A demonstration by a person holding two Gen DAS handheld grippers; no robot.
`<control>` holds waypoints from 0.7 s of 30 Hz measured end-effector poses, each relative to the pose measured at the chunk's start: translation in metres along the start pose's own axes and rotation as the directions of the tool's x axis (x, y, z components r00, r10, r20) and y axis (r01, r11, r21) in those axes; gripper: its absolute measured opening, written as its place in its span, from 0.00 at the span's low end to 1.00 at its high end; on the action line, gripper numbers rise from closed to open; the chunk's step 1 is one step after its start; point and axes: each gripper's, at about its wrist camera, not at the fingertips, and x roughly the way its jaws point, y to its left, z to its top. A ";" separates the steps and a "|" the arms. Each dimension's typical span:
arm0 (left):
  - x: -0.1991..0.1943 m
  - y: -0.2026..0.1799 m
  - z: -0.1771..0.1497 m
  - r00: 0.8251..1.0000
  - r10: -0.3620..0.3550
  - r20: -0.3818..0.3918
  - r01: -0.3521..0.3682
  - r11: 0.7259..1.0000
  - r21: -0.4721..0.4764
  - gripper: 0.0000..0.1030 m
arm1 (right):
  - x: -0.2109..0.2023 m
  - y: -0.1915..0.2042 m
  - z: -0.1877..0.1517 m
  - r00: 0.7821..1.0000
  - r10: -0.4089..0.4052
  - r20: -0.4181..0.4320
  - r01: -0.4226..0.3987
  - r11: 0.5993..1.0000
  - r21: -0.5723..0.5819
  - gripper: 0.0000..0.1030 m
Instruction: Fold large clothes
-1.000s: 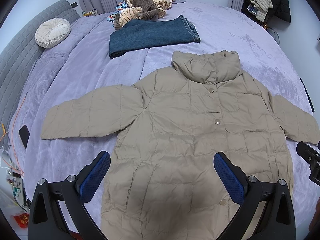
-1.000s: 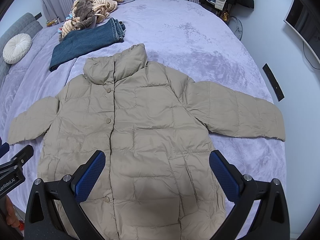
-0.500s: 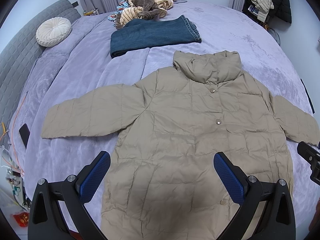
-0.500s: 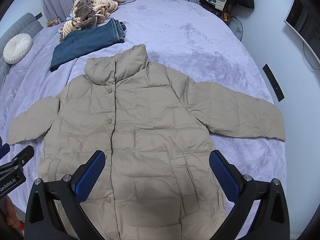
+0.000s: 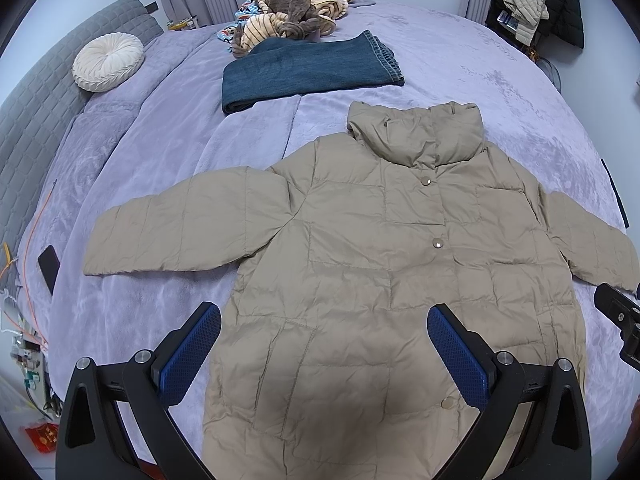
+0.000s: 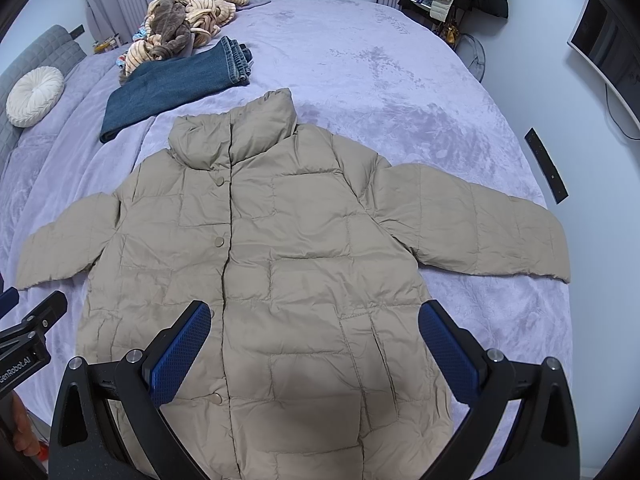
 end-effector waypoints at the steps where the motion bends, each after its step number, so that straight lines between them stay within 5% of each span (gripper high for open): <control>1: 0.000 0.000 0.000 1.000 0.001 0.001 -0.001 1.000 0.001 1.00 | 0.000 0.000 0.000 1.000 0.000 0.000 0.000 1.000 0.001 1.00; 21: 0.001 0.003 0.000 1.000 -0.001 -0.002 0.001 1.000 -0.002 1.00 | 0.000 0.001 0.000 1.000 -0.001 0.000 0.001 1.000 -0.001 1.00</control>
